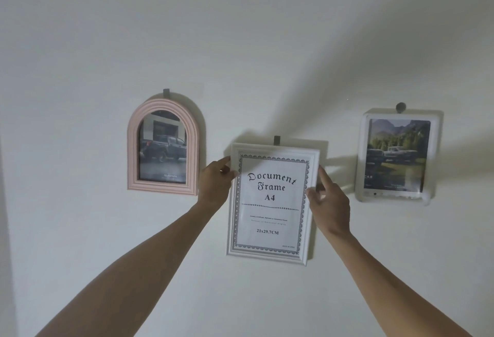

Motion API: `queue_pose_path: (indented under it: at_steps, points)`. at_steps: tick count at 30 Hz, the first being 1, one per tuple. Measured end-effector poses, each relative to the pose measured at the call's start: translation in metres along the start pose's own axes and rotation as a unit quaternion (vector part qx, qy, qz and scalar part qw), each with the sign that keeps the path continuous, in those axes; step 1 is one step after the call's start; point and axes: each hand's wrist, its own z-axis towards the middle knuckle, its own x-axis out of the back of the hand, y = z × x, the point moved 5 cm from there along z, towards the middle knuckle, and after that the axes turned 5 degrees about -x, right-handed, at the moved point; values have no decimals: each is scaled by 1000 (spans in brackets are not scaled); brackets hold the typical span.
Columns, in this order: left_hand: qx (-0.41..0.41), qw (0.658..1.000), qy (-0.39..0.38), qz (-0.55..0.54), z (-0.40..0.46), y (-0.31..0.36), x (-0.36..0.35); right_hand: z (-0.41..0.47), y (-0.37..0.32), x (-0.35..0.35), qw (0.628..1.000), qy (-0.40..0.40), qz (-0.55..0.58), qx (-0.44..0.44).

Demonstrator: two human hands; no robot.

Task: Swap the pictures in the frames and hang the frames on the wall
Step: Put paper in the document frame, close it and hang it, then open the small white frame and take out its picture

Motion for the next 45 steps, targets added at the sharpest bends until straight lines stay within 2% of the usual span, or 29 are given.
queue_pose_path:
  at_steps: [15,19,24,27,30,33,37,41,45]
  points:
    - [9,999,35,1,-1,-2,-1,3,11,4,1000,-15,-24,-13]
    - [-51,993,101,13,-7,14,4,4,10,19,1000,-14,-23,-14]
    - [-183,968,166,32,-11,65,-13,22,0,61,998,47,-39,6]
    - [-237,960,148,16,-15,109,-42,40,0,98,993,108,-43,19]
    - [-265,960,93,-5,-20,141,-85,58,15,137,984,162,-70,-1]
    - [-228,973,17,-18,-21,159,-133,72,43,173,980,175,-63,-70]
    - [-110,990,-72,-42,-18,165,-185,82,79,195,980,119,-24,-160]
    - [-13,991,-97,-94,-12,159,-214,84,101,199,977,58,29,-203]
    - [-5,988,-108,-112,-14,160,-232,87,112,196,979,49,51,-193]
